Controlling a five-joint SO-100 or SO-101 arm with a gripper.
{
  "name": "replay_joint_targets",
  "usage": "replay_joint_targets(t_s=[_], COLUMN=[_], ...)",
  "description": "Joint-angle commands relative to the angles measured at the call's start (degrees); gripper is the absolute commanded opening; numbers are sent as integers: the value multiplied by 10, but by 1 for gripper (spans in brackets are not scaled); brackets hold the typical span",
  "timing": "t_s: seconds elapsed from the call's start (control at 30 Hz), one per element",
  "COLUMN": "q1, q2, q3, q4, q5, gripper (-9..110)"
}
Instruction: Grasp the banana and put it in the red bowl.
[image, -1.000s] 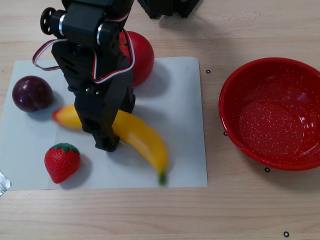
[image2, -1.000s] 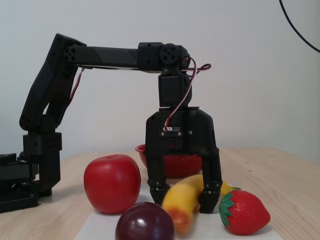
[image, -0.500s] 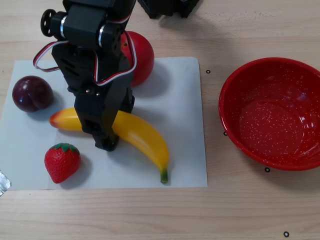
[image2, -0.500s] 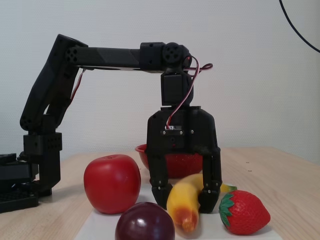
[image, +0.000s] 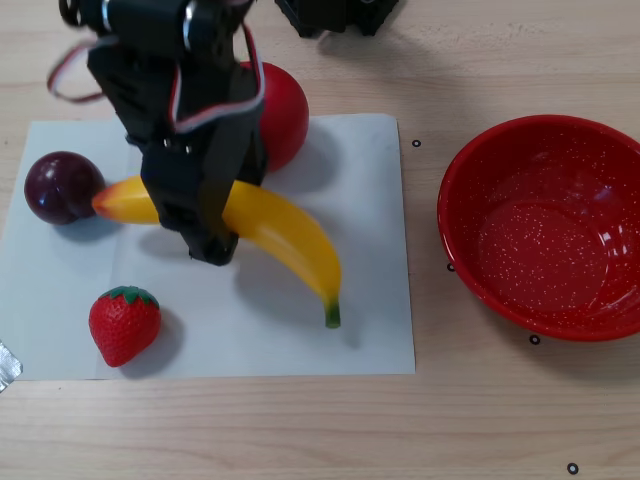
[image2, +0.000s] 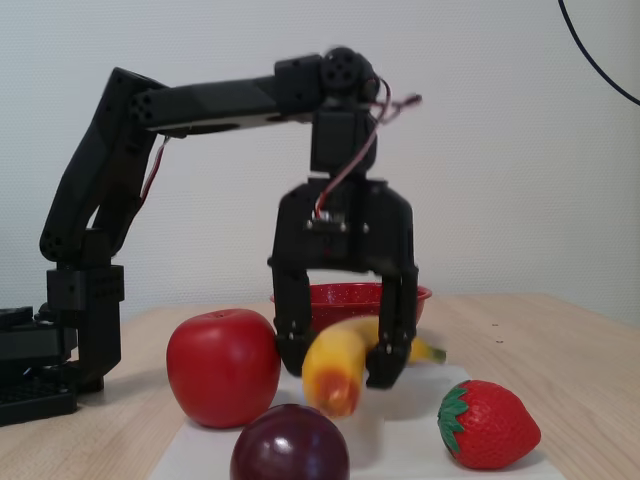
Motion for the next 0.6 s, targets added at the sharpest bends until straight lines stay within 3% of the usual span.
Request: replay_joint_targets(t_s=[0.0,0.57], q1=[9,112], q2=[163,311], q3=[-82,-120], q4=[14,27], q5=[11,11], gripper=[0,0])
